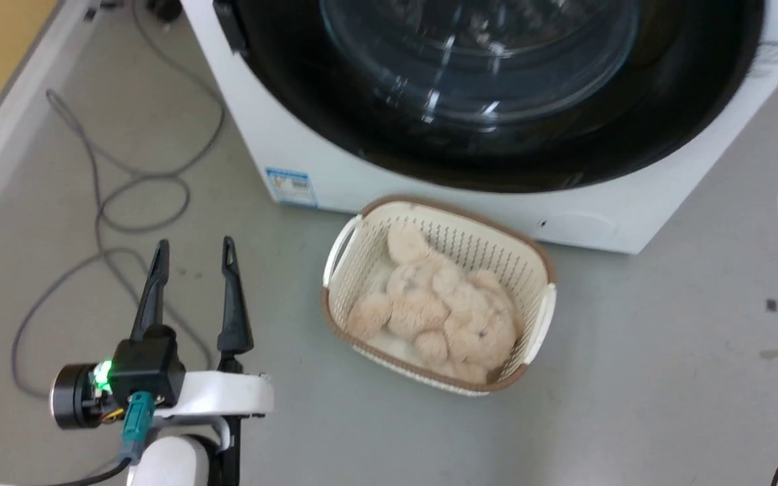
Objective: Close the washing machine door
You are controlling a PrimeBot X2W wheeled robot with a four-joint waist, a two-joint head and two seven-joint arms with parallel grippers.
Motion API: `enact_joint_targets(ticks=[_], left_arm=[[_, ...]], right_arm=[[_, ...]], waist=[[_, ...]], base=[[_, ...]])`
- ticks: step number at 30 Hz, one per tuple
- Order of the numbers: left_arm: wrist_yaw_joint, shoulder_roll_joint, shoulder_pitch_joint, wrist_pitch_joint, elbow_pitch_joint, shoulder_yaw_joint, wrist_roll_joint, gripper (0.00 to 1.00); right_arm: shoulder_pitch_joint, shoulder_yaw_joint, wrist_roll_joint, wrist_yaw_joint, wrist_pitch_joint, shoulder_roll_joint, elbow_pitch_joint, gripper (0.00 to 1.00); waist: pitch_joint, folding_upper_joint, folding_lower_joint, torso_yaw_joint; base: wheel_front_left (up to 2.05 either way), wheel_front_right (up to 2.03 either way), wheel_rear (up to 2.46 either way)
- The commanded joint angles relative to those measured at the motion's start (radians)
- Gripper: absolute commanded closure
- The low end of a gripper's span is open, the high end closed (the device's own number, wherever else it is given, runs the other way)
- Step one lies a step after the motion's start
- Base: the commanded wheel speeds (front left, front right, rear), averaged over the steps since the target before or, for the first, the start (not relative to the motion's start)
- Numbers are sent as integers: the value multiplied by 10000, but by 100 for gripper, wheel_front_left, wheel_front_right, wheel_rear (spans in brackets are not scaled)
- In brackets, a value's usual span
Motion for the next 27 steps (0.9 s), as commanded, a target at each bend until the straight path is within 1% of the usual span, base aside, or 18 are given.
enact_joint_targets(ticks=[1,5,8,11,15,16,17,18,21,24,27], left_arm=[[-24,8,141,-44,31,50,72,0],[-39,35,429,-44,114,192,139,0],[-49,62,658,-44,161,278,179,0],[-47,77,891,-44,223,332,220,0],[-63,89,1167,-44,303,342,266,0],[-77,91,1229,-44,335,332,273,0],[-93,92,1284,-44,368,318,281,0],[-104,96,1339,-44,395,310,288,0],[-137,121,1503,-44,423,292,307,0],[-186,166,1642,-44,379,227,361,0],[-215,185,1748,-44,441,146,395,0]], right_arm=[[358,-98,-213,-9,-32,221,-364,100],[1469,-563,-911,-9,-32,1015,-2150,100],[2309,-526,-1198,-9,-32,1515,-2842,100],[3106,-368,-1368,-9,-32,1898,-3050,100],[4034,-252,-1332,-9,-32,2304,-2794,100],[4229,-265,-1191,-9,-32,2400,-2669,83],[4414,-298,-1018,-9,-32,2476,-2530,56],[4611,-299,-905,-9,-32,2534,-2408,0],[5140,-213,-913,-9,-32,2632,-2217,0],[5639,-133,-1322,-9,-32,2671,-2094,0],[6015,-32,-1193,-9,-32,2683,-1832,0]], waist=[[-390,0,0,-270],[-837,0,0,-527],[-1129,0,0,-702],[-1414,0,0,-846],[-1748,0,0,-961],[-1834,0,0,-969],[-1917,0,0,-966],[-1993,0,0,-970],[-2179,0,0,-1009],[-2321,0,0,-1021],[-2370,0,0,-1012]], base=[[0,0,0],[0,0,0],[0,0,0],[0,0,0],[0,0,0],[0,0,0],[0,0,0],[0,0,0],[0,0,0],[0,0,0],[0,0,0]])
